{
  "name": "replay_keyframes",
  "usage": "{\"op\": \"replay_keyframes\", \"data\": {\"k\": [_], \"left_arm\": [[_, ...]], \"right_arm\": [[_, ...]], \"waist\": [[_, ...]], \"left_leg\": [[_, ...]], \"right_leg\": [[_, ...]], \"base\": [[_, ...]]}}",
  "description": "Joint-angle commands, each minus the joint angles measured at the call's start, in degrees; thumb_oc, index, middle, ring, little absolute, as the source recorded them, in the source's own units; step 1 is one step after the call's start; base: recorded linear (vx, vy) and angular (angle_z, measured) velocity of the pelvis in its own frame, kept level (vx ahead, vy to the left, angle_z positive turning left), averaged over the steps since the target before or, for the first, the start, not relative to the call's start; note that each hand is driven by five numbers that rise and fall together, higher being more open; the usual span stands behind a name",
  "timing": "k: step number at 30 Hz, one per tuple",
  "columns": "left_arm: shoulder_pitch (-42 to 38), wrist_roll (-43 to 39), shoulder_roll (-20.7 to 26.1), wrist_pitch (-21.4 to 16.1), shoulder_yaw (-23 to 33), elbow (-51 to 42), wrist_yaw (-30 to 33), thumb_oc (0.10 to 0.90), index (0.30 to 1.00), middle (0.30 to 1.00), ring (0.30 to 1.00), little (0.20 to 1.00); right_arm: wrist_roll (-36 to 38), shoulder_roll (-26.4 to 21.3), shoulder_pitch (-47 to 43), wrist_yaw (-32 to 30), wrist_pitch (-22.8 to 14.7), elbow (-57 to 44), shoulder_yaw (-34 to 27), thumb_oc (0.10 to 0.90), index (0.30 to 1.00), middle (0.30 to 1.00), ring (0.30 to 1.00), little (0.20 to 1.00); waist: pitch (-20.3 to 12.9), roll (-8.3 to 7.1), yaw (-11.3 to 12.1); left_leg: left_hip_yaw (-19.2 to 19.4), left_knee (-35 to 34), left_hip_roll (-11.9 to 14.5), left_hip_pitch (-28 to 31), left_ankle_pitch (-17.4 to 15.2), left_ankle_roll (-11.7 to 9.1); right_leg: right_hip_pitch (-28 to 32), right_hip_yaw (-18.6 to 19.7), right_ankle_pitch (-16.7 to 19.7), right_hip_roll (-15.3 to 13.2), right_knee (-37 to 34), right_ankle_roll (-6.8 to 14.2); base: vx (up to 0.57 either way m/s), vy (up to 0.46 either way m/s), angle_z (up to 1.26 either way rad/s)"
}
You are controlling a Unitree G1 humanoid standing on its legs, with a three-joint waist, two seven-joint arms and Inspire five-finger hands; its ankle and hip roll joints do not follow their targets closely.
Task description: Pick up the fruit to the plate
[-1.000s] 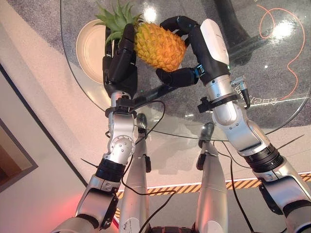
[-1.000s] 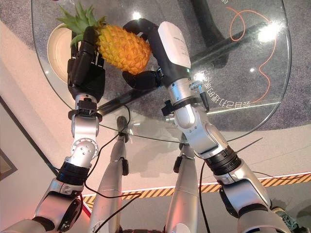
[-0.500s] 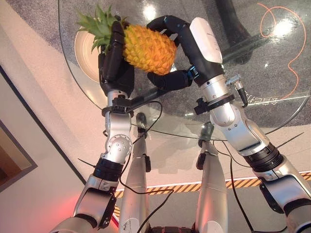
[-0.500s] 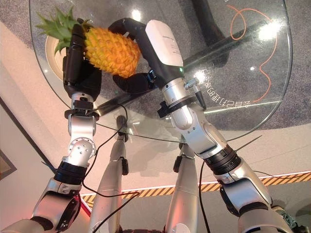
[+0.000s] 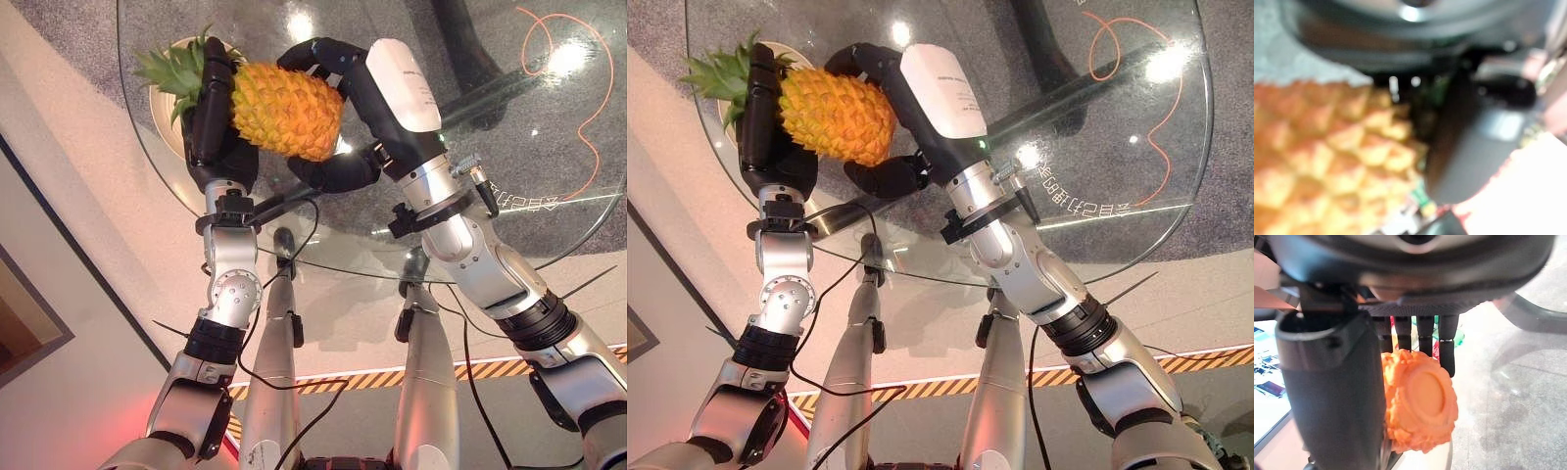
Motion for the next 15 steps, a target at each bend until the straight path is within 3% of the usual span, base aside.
{"op": "replay_keyframes", "data": {"k": [1,15], "left_arm": [[-6.6,3.9,1.1,-0.6,-4.6,-7.0,-6.9,0.100,0.300,0.300,0.300,0.200],[-5.8,6.8,0.0,-2.9,-3.4,-6.9,-5.4,0.100,0.300,0.300,0.300,0.200]], "right_arm": [[1.9,4.2,-9.4,-2.9,-6.6,-9.8,-1.8,0.800,0.900,0.900,0.900,0.900],[2.1,6.4,-6.4,-7.1,-4.2,-9.2,-4.9,0.800,0.900,0.900,0.900,0.900]], "waist": [[-1.4,-2.88,1.4],[-1.4,-2.72,1.0]], "left_leg": [[-1.2,3.6,1.0,0.2,-4.3,-1.4],[-1.1,3.8,1.0,0.7,-5.0,-1.4]], "right_leg": [[3.6,-3.1,12.1,1.4,-12.1,0.4],[3.7,-2.5,11.4,1.6,-11.6,0.2]], "base": [[0.00,0.000,0.00],[0.00,0.000,0.00]]}}
